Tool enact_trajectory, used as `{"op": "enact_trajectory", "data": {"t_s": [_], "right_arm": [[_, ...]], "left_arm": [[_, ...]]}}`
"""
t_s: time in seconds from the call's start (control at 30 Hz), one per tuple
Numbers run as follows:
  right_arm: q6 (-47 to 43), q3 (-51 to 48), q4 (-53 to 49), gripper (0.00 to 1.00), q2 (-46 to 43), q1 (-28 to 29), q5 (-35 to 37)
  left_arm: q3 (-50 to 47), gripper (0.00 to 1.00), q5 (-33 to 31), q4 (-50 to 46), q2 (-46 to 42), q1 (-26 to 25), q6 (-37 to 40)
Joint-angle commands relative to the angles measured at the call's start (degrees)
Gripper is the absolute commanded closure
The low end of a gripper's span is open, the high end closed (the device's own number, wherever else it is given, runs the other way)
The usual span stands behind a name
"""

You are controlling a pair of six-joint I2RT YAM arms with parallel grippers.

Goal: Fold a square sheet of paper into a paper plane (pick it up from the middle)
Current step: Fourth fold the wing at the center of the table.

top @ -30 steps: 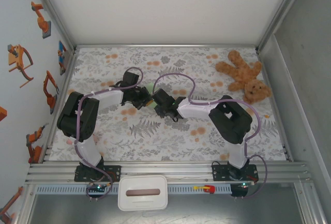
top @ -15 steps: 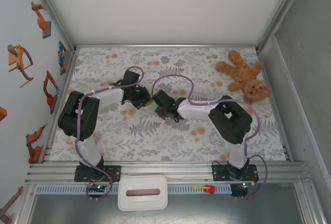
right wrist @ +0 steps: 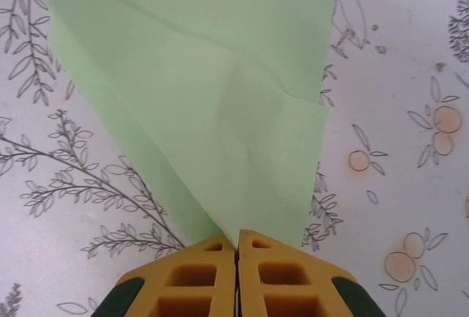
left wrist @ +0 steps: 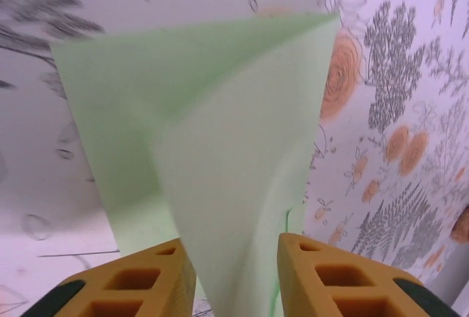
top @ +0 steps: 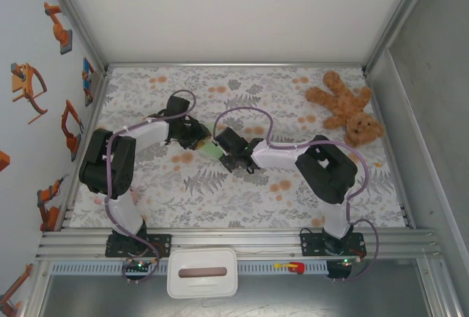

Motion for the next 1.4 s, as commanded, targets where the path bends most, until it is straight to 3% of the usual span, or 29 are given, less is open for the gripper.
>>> {"op": "enact_trajectory", "data": {"t_s": [0.0, 0.33, 0.57, 0.7, 1.07, 1.37], "right_arm": [[0.79, 1.04, -2.43, 0.94, -0.04, 0.29, -3.03], [6.63, 3.66, -7.27, 0.97, 0.32, -0.88, -6.29], [8.82, 4.54, -8.66, 0.97, -0.27, -1.25, -7.97], [9.67, 5.28, -8.76, 0.97, -0.11, -1.6, -8.9], [11.75, 6.08, -9.03, 0.97, 0.5, -2.22, -10.35], [11.78, 6.1, -8.76, 0.96, 0.57, -2.43, -10.44]], "left_arm": [[-0.07, 0.61, -2.34, -2.46, -5.08, 2.07, 2.14], [-9.87, 0.56, -8.42, 1.52, -16.19, 3.67, 1.0], [-19.26, 0.69, -8.71, 10.26, -20.33, 2.69, -4.11], [-20.76, 0.76, -5.38, 15.51, -16.84, 0.9, -6.61], [-20.89, 0.76, -0.85, 29.81, -7.83, -0.56, -11.3], [-19.06, 0.78, 0.85, 32.51, -2.3, -1.08, -12.73]]}}
